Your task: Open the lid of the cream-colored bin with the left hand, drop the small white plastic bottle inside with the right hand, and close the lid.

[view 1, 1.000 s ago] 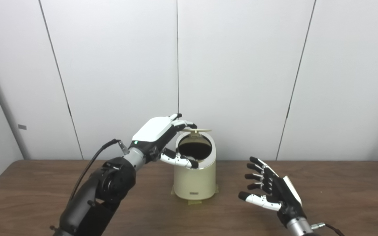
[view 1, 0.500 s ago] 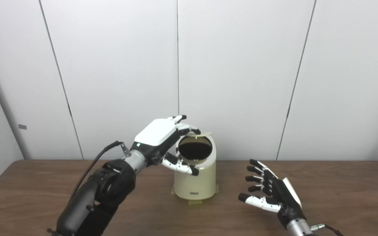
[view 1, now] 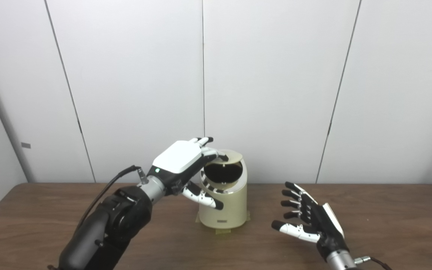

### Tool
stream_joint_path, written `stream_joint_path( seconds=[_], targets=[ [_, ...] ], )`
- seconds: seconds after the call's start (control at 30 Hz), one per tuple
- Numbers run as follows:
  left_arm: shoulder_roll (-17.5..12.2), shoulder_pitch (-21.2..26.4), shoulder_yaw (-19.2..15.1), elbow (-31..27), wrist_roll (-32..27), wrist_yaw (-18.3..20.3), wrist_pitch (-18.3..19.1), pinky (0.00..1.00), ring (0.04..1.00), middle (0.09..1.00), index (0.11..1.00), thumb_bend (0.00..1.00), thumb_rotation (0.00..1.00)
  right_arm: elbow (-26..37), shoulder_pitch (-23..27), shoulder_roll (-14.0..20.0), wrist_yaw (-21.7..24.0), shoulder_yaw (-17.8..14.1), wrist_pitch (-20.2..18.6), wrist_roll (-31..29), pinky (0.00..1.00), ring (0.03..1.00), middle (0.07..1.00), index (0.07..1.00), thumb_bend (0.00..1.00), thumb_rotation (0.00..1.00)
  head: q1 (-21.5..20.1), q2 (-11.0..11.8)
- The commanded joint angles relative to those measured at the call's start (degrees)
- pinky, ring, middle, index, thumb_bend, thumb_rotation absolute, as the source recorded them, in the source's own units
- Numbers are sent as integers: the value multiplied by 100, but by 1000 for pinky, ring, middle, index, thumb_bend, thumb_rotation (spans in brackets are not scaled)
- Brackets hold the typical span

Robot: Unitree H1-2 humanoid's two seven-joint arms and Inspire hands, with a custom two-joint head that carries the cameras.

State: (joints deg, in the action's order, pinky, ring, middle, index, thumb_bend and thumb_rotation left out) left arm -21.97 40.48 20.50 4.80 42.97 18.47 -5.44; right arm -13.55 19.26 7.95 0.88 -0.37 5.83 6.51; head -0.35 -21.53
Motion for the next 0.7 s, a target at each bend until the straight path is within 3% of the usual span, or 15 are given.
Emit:
stream_joint_path(
  seconds=[0.0, 0.37, 0.67],
  targets=[
    [-118, 159, -51, -210, 79, 1, 5, 1000, 997, 852, 846, 966, 474, 261, 223, 6, -21, -13, 29, -32, 608, 765, 844, 873, 835, 337, -15, -14],
    [-98, 85, 20, -214, 260, 248, 1, 1000, 1000, 841, 840, 977, 511, 292, 197, 54, -17, 1, -34, 16, 612, 763, 844, 873, 831, 337, -14, -43],
    [-58, 23, 294, 28, 540, 248, -36, 980, 984, 840, 842, 968, 500, 297, 182, 74, -28, 17, -59, 93, 589, 756, 843, 866, 824, 346, -1, -15]
  ],
)
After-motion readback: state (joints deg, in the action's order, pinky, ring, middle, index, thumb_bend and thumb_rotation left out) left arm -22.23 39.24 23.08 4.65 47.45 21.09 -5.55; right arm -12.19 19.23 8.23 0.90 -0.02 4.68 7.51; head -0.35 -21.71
